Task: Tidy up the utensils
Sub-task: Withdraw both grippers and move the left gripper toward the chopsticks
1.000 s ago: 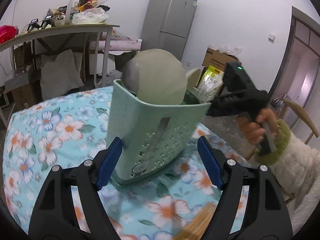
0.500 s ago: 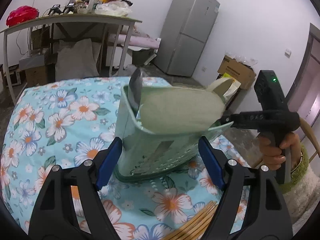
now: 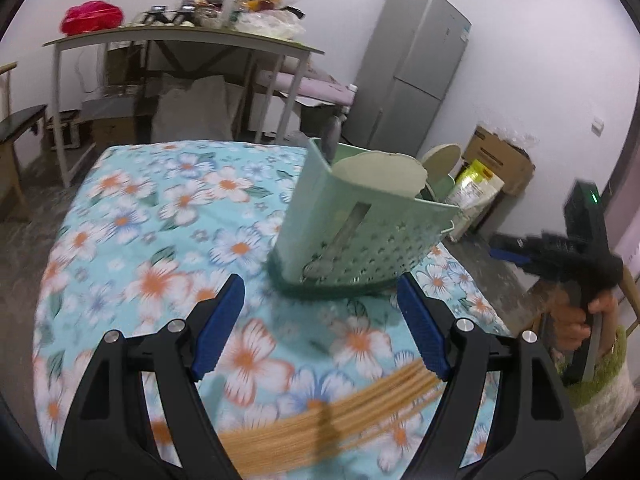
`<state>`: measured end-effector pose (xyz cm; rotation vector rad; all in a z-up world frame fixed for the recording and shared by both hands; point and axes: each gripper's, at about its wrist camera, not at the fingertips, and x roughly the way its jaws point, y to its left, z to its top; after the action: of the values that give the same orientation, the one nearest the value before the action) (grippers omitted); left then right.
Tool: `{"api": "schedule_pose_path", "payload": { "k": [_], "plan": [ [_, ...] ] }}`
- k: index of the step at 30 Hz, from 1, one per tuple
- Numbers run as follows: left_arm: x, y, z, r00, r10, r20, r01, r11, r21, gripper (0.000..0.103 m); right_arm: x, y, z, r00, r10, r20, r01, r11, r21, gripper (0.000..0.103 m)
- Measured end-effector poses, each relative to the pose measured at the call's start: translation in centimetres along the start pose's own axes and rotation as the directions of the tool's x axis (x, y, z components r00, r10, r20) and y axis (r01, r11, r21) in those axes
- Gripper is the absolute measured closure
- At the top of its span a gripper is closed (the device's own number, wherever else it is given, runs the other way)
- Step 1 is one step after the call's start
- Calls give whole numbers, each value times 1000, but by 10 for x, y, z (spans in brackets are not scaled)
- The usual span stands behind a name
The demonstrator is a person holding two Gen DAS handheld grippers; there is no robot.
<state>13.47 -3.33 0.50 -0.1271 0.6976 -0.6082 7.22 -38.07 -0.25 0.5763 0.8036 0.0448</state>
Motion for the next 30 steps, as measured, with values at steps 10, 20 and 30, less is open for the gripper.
{"api": "schedule_pose_path", "payload": {
  "k": [10,20,30],
  "plan": [
    [-44,2,-49,992,122,-30,-124,992,-39,29,-3,58,-106,988,-140,-66,121,964,-237,38],
    [-48,3,-96,989,86,-123,-106,980,-166,37,13,65,-146,977,-176,-120,137,950,-282,38],
    [-23,57,-131,981,-163,-110,59,776,-628,64,23,57,-153,975,-168,-147,129,961,-246,38]
  ]
}}
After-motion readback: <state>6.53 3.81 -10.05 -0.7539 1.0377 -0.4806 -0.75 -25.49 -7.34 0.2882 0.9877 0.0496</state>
